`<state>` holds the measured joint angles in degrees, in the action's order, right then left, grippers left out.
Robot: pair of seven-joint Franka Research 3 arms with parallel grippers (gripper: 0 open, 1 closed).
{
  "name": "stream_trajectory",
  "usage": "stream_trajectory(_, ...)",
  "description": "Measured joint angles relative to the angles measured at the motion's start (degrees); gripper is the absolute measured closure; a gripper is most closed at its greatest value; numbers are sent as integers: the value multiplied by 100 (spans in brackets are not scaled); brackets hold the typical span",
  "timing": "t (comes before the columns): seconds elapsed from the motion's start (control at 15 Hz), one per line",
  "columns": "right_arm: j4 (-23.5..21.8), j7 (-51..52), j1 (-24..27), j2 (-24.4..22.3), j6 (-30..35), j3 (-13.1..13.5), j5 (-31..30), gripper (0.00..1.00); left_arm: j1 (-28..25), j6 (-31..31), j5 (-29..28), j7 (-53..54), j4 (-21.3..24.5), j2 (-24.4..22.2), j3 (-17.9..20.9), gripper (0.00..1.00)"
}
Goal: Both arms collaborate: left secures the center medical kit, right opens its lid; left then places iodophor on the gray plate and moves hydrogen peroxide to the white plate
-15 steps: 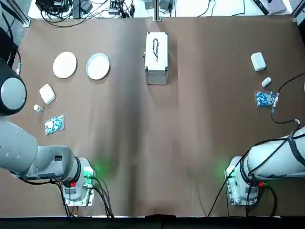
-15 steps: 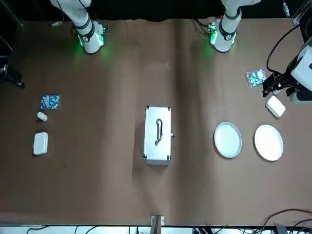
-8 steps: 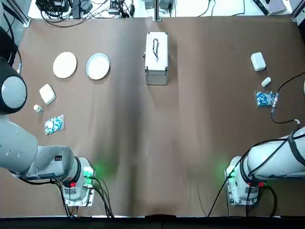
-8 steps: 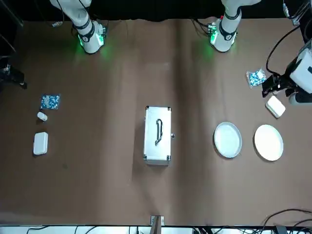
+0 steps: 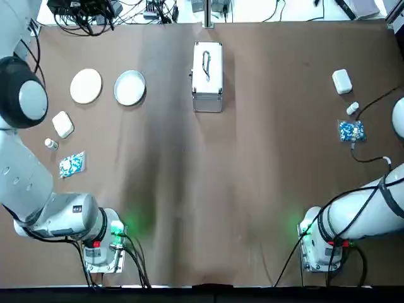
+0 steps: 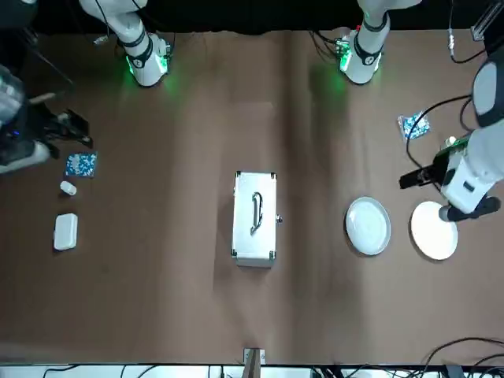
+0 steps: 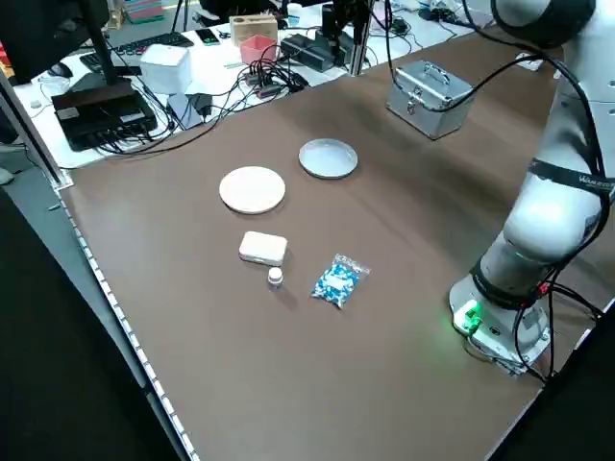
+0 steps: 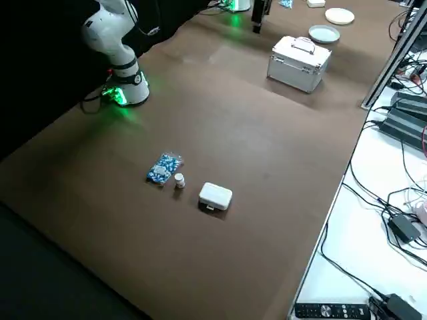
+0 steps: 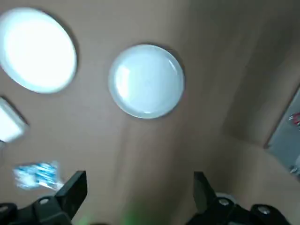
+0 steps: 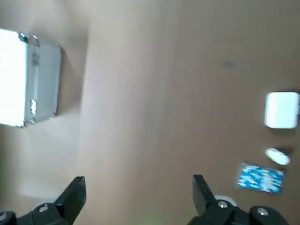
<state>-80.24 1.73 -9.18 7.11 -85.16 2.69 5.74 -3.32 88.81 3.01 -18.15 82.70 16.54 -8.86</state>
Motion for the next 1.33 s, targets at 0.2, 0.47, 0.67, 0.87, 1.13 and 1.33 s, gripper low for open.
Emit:
stream_trajectory(0.2,-23,-789,-544,340,-505,-9,31,0,25,208,317,-735,4,296,-10,0)
stream_trajectory(0.47,-31,-1616,-1162,792,-1126,-9,33,0,122,556,811,-1971,144,509,-62,0)
stream_trajectory(0.67,-30,-2191,-1574,1057,-1568,-8,33,0,341,880,1057,-2797,287,671,-74,0)
stream_trajectory(0.87,-28,-2872,-1903,1320,-2034,-7,33,0,591,1322,1442,-3769,336,917,-79,0)
stream_trajectory(1.13,-15,-3216,-2314,1638,-2343,-6,33,0,1024,2321,1533,-5619,354,1340,-84,0)
stream_trajectory(1.33,6,-3469,-2644,1866,-2804,-1,32,0,1408,3009,1534,-6970,360,1681,-88,0)
